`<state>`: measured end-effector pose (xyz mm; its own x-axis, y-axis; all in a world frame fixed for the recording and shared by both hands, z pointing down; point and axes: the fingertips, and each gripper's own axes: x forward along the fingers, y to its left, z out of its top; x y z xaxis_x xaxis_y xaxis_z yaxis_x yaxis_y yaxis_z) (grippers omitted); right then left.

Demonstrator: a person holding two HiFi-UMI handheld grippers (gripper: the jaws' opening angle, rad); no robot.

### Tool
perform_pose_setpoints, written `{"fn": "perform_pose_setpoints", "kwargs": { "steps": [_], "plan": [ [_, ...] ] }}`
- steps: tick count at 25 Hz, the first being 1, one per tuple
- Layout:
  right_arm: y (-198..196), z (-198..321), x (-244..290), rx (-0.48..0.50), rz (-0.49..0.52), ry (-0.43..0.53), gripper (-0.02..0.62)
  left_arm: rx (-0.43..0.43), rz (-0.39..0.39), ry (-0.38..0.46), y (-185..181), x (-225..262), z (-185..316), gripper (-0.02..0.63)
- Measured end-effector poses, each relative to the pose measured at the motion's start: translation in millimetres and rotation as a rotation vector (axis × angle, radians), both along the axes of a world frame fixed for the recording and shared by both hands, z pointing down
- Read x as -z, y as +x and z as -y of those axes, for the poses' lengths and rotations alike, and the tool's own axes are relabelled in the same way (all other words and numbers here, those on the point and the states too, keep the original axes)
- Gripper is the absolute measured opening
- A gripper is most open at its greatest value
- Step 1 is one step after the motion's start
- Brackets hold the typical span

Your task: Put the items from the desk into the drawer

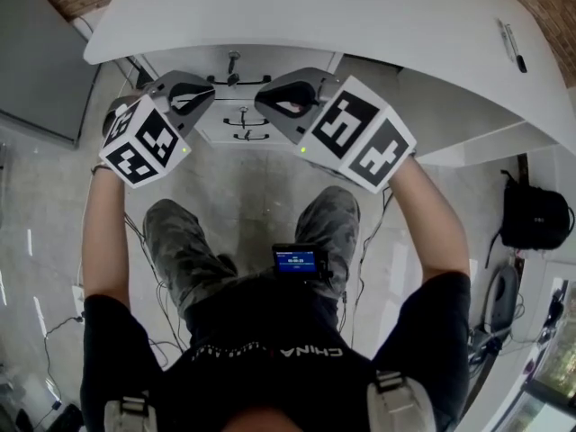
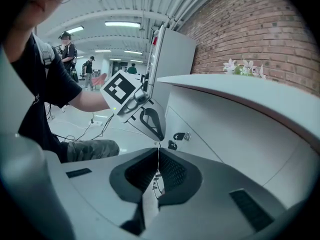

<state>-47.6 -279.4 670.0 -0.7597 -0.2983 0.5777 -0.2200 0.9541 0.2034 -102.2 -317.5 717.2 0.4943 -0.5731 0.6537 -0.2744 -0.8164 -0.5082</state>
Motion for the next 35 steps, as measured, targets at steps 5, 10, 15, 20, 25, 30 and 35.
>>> {"fn": "perform_pose_setpoints", "kwargs": {
  "steps": [5,10,15,20,25,30,35],
  "plan": [
    [-8,-4,50,0.02,0.016,-0.066,0.017,-0.062,0.016,-0.111,5,31,-24,0.012],
    [-4,-19,115,0.014,0.026,-0.152,0.017,-0.09,-0.02,-0.222,14,95,-51,0.012],
    [2,-32,193,-0.025,0.041,-0.22,0.017,-0.093,-0.04,-0.259,20,176,-73,0.012],
    [16,-42,284,-0.093,0.044,-0.257,0.017,-0.071,-0.063,-0.265,30,274,-90,0.012],
    [30,-54,370,-0.147,0.039,-0.263,0.017,-0.035,-0.099,-0.271,38,367,-101,0.012],
    [45,-66,420,-0.205,0.08,-0.26,0.017,0.003,-0.143,-0.251,47,426,-108,0.012],
    [57,-88,428,-0.294,0.162,-0.299,0.017,0.057,-0.211,-0.259,54,438,-132,0.012]
  ]
}}
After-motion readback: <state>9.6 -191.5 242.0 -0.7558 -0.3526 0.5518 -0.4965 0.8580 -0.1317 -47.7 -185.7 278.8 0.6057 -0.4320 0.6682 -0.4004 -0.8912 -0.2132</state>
